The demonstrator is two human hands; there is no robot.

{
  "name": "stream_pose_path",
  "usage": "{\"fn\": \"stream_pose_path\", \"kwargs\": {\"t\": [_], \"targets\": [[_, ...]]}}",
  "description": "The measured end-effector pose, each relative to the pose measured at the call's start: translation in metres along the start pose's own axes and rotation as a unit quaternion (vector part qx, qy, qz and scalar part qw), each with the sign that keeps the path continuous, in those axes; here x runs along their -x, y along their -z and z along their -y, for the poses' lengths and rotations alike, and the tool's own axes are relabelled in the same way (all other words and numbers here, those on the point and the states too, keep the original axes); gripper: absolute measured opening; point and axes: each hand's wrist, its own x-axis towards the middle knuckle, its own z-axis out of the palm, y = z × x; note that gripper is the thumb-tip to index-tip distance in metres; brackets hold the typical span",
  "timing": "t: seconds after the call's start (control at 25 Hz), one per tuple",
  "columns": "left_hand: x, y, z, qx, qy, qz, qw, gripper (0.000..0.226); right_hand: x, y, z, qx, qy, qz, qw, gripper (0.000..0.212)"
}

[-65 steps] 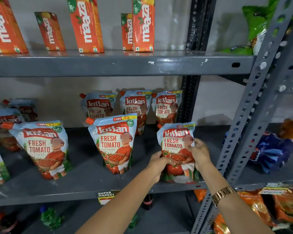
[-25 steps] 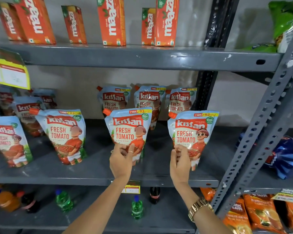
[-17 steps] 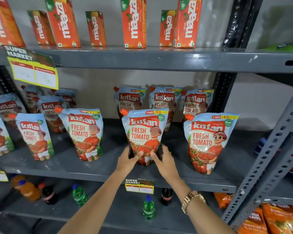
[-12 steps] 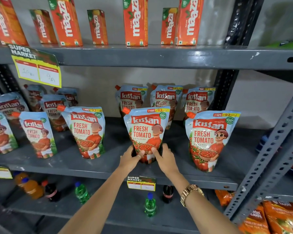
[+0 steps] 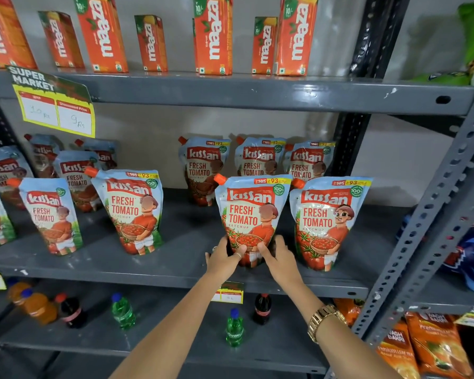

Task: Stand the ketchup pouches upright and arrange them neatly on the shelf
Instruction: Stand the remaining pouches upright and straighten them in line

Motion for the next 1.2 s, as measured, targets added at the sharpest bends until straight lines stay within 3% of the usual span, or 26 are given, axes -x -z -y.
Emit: {"fn": "stream_pose_path", "kwargs": {"t": [0.2, 0.32, 0.4, 0.52, 0.6, 0.76, 0.88, 1.08, 1.2], "targets": [[0.001, 0.002, -0.002, 0.0, 0.013, 0.013, 1.0, 0.055, 0.003, -0.003, 0.004, 0.006, -0.01, -0.008, 1.0, 0.036], [-0.002, 0.006, 0.003, 0.058, -0.009, 0.008, 0.998, 0.055, 0.01, -0.008, 0.009, 0.027, 0.025, -0.089, 0.995, 0.043], [-0.001, 0.019, 0.006, 0.116, -0.036, -0.049, 0.991, 0.045, 0.015, -0.013, 0.017, 0.072, 0.05, -0.177, 0.98, 0.048], [-0.005, 0.053, 0.018, 0.118, -0.086, -0.19, 0.971, 0.02, 0.016, -0.021, 0.029, 0.162, 0.114, -0.294, 0.935, 0.038], [-0.008, 0.08, 0.025, 0.121, -0.117, -0.256, 0.952, 0.01, 0.012, -0.031, 0.037, 0.219, 0.172, -0.324, 0.904, 0.032], [-0.015, 0.135, 0.047, 0.116, -0.106, -0.336, 0.929, 0.013, 0.004, -0.072, 0.061, 0.205, 0.197, -0.283, 0.916, 0.028], [-0.023, 0.176, 0.069, 0.099, -0.09, -0.343, 0.93, 0.017, -0.001, -0.113, 0.083, 0.155, 0.204, -0.217, 0.942, 0.025], [-0.035, 0.224, 0.095, 0.084, -0.088, -0.26, 0.958, 0.03, -0.004, -0.176, 0.119, 0.108, 0.158, -0.122, 0.974, 0.031], [-0.047, 0.249, 0.108, 0.075, -0.047, -0.171, 0.981, 0.062, -0.01, -0.205, 0.14, 0.059, 0.071, -0.053, 0.994, 0.045]]}}
